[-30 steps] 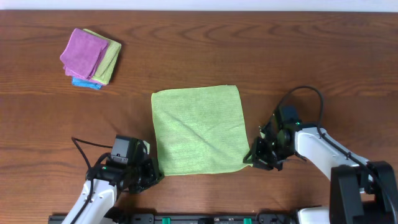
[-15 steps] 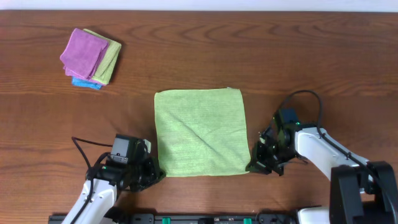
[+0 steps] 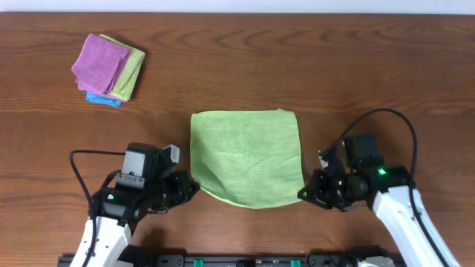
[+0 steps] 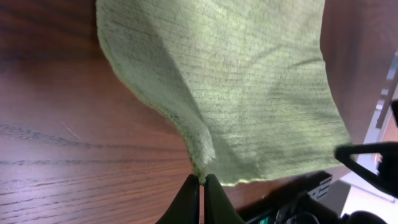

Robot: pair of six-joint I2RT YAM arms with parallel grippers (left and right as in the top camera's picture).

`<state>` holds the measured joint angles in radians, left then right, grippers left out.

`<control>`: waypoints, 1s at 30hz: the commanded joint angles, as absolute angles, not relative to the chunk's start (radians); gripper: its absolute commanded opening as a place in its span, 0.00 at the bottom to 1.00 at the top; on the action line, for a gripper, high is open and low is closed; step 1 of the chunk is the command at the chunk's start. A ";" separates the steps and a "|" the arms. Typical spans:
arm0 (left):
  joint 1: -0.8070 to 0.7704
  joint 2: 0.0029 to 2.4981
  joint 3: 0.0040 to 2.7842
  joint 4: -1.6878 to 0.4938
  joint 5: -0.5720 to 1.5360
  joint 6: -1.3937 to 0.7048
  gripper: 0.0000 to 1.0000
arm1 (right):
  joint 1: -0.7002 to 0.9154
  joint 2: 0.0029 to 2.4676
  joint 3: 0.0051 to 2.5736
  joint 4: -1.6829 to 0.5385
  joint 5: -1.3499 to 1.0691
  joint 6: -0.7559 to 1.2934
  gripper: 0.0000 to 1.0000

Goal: Fold the cloth

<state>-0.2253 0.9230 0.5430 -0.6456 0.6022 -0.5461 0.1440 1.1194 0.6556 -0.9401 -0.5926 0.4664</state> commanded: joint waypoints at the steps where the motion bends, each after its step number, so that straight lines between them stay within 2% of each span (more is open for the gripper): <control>1: -0.223 0.914 0.561 -0.626 0.507 -0.588 0.06 | 0.138 1.090 0.675 -0.898 -0.572 0.510 0.02; 9: -0.223 0.972 0.561 -0.389 0.430 -0.607 0.06 | 0.138 1.169 0.675 -0.617 -0.557 0.540 0.02; 17: -0.218 1.217 0.577 -0.117 0.411 -0.606 0.06 | 0.138 1.406 0.709 -0.309 -0.557 0.582 0.02; 22: -0.196 1.365 0.675 -0.106 0.468 -0.556 0.06 | 0.139 1.537 0.830 -0.338 -0.562 0.590 0.02; 27: -0.196 1.412 0.704 -0.112 0.561 -0.490 0.06 | 0.139 1.565 0.871 -0.391 -0.561 0.568 0.02; 28: -0.196 1.412 0.704 -0.118 0.571 -0.475 0.09 | 0.139 1.565 0.871 -0.394 -0.562 0.568 0.02; 29: -0.196 1.412 0.704 -0.130 0.574 -0.463 0.30 | 0.139 1.565 0.871 -0.401 -0.562 0.568 0.02; 30: -0.196 1.412 0.704 -0.146 0.578 -0.448 0.44 | 0.139 1.565 0.871 -0.411 -0.561 0.567 0.02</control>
<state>-0.2001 1.4048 0.6838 -0.1238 0.5278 -0.5159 0.1440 1.5566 0.8566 -0.3962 -0.5571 0.5735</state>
